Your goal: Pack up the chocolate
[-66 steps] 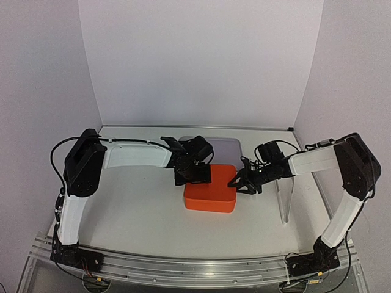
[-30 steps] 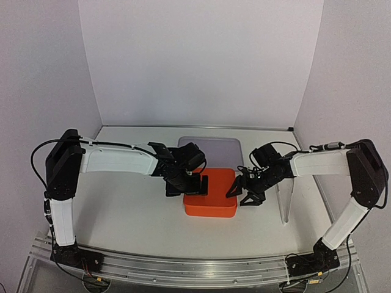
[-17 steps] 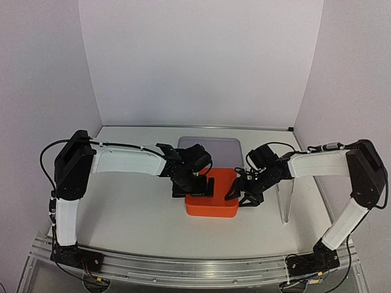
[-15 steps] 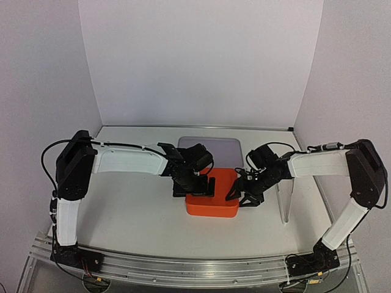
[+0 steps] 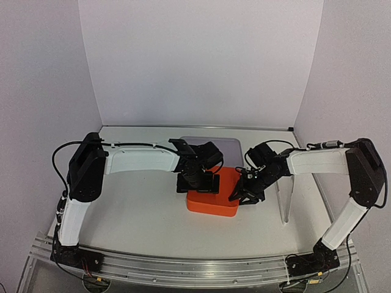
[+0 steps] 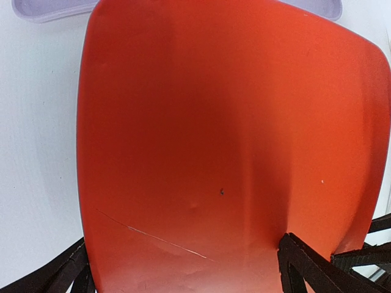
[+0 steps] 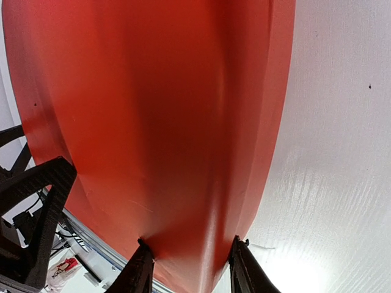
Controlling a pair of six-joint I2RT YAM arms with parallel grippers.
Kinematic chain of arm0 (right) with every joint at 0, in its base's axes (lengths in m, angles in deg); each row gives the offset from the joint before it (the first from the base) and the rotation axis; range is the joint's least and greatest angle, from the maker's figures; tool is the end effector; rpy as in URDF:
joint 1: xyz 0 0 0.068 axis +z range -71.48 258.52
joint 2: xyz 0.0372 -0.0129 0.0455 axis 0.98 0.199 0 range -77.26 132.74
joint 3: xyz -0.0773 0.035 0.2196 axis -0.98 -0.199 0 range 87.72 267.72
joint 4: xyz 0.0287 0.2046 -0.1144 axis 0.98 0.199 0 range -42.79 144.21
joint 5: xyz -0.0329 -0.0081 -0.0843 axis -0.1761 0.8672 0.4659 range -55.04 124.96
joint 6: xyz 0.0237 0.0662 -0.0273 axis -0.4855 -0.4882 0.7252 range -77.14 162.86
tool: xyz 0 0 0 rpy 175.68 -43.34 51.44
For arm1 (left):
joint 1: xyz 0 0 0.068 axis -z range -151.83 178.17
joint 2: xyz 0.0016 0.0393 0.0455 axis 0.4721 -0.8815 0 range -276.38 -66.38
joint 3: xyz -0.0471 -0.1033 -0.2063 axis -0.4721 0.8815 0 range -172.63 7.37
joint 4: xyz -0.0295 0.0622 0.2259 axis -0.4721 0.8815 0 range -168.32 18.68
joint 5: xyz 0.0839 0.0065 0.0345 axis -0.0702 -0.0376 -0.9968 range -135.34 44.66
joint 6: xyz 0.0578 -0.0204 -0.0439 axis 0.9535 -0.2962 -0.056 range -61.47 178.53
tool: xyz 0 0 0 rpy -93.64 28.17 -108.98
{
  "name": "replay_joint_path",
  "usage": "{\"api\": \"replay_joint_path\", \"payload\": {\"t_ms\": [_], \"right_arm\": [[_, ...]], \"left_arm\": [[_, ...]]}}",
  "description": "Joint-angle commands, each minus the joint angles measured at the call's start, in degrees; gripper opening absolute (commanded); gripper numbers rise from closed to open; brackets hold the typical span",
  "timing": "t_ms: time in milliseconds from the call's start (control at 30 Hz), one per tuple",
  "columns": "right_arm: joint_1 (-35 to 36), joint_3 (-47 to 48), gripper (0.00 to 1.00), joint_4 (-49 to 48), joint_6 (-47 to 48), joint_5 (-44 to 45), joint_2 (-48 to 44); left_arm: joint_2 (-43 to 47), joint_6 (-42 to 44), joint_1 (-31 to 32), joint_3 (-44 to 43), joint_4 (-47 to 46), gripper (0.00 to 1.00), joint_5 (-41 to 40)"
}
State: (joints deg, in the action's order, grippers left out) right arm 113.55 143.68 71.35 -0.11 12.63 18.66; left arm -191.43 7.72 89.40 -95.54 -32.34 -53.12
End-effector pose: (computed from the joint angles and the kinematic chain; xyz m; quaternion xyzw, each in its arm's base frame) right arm 0.2373 0.1959 0.1241 0.0229 0.9568 0.2850 0.0522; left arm 0.2120 -0.3683 0.1441 0.0761 0.9767 -0.1198 0.1611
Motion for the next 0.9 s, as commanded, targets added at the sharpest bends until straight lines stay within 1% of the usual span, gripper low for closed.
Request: {"api": "replay_joint_path", "payload": {"t_ms": [0,67,133,267,300,367,500,700,867], "right_arm": [[2.3,-0.3,0.27,-4.8,-0.5,0.7,2.0],[2.3,-1.1,0.23,-4.8,-1.2,1.4,2.9],[2.2,-2.0,0.21,-4.8,-1.7,2.0,3.5],[2.1,-2.1,0.24,-4.6,-1.6,3.1,2.8],[1.8,-1.6,0.27,-4.2,-1.5,3.6,2.1],[0.8,-0.4,0.42,-3.3,-1.4,3.7,0.8],[-1.9,1.8,0.55,-0.9,-0.5,4.8,-1.5],[-5.4,5.8,0.67,0.0,0.9,5.0,-1.0],[-7.8,10.3,0.70,0.2,2.7,3.7,3.3]], "left_arm": [[-2.7,-0.5,4.4,3.2,-0.8,1.00,3.2],[-2.8,-0.8,4.3,4.3,-1.3,1.00,3.4],[-3.2,-1.1,4.3,5.1,-1.2,1.00,3.5],[-2.1,-2.0,4.3,6.6,-1.4,1.00,2.6],[-1.0,-2.3,4.2,7.1,-1.6,1.00,2.0],[1.0,-2.6,3.7,7.5,-1.8,1.00,0.6],[5.4,-2.7,1.5,8.2,-2.6,1.00,-2.6],[10.5,-0.3,-2.9,9.6,-4.8,1.00,-3.0],[12.7,2.8,-7.4,12.0,-8.6,1.00,0.4]]}}
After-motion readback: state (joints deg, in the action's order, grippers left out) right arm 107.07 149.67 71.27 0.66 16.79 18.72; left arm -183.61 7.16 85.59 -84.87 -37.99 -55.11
